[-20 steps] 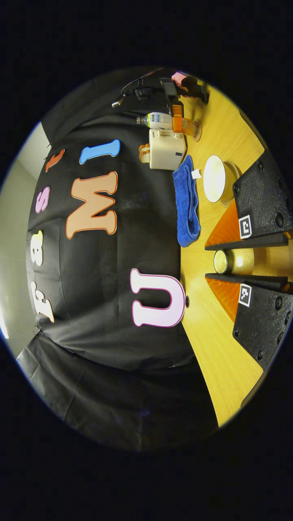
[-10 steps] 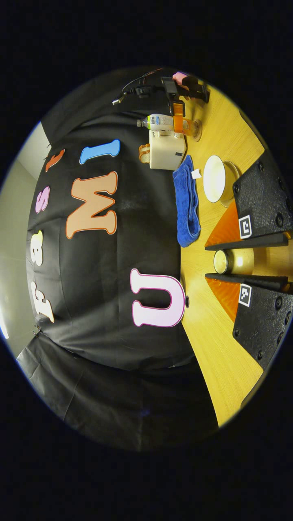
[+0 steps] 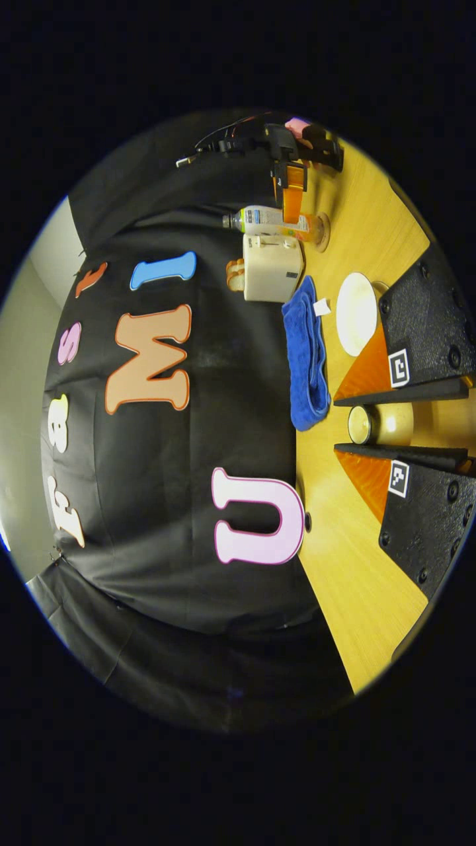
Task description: Open the teacup lid with one hand, grasp the water bottle and pour water into the teacup with the other hand; after pouring, place the water bottle on the coaster and then close the teacup lid.
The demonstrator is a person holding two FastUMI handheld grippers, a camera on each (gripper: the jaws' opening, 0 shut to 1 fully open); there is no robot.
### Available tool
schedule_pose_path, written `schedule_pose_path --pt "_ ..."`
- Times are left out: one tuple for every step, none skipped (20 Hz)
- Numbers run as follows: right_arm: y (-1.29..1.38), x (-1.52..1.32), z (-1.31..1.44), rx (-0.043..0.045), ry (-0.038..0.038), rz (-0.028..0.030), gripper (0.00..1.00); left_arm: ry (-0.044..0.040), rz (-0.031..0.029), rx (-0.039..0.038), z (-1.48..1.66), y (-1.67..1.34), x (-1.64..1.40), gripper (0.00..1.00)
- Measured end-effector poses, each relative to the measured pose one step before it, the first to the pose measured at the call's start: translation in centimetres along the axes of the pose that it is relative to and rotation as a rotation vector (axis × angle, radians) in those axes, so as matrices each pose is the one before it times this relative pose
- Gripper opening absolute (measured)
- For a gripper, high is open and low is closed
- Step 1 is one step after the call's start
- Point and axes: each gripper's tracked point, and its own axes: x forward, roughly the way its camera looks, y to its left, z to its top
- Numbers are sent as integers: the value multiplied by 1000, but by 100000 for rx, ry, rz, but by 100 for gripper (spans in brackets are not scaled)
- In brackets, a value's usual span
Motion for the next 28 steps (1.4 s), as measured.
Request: schedule_pose_path --pt "53 -513 137 617 -1585 127 94 232 -2381 37 -38 -593 442 25" --pt "51 -460 271 556 -1704 -1 94 -154 -2071 -159 -13 -557 485 25" --pt "-25 -473 105 646 -1511 179 94 38 -1692 -127 59 -509 325 25" --pt "27 -511 177 375 -1235 338 94 203 -1293 -95 -112 -400 317 27" --pt "3 -415 178 -145 -834 402 94 88 -945 -216 53 -364 261 25" --pt "27 -431 119 -772 -1103 175 94 215 -1140 -152 -95 -394 247 27" --pt "43 -478 261 -388 -1867 -258 92 -194 -1322 -90 113 -378 175 25" --pt "-102 -405 178 55 -576 -233 94 171 -1512 -40 -75 -440 203 25" --pt "-103 -514 -357 122 411 -70 92 160 -1482 -45 -67 -441 176 26" --pt "166 -393 166 39 -465 -115 94 -12 -1394 -72 61 -397 189 26" --pt "49 -442 27 -16 86 235 94 115 -1572 -8 36 -447 173 25" --pt "65 -552 -53 107 -172 712 96 218 -1797 79 -158 -468 147 26" --pt "13 -375 -27 -25 67 107 96 -242 -1431 -207 55 -385 143 25" --pt "-41 -372 160 2 -216 -305 96 286 -1408 157 12 -312 130 26" --pt "-84 -412 -80 -17 -82 -97 94 178 -916 77 -31 -317 86 26" --pt "-5 -246 28 14 -66 -82 94 -9 -1267 74 27 -473 187 25" --pt "-45 -208 49 -50 -288 -43 94 -56 -1561 42 40 -455 175 26" --pt "1 -157 -8 35 116 189 94 281 -1867 162 -152 -406 99 26" --pt "45 -61 -40 74 -29 236 92 613 -2024 478 -23 -463 172 26" --pt "23 -58 18 -39 34 83 92 1427 -2346 1321 -323 -543 226 26" --pt "-94 5 -57 14 -81 -63 92 1414 -1515 1084 -231 -346 145 26" --pt "-19 -62 8 -40 18 -241 92 1393 -1230 980 -157 -157 130 26" --pt "-85 26 -18 2 -64 -260 92 1278 -890 719 -137 -120 104 26" --pt "-38 33 26 -60 -77 -257 92 977 -953 559 -100 -227 86 26" --pt "-32 -12 -12 23 -18 -185 92 1112 -675 577 -149 -200 217 25" --pt "25 -29 -5 -2 -32 52 92 1465 -469 612 -282 -72 114 27" --pt "-14 -48 10 -43 -71 -52 92 1417 -846 694 -195 -215 122 25" --pt "-32 -38 32 42 29 -209 92 1619 -857 812 -223 -205 63 25"
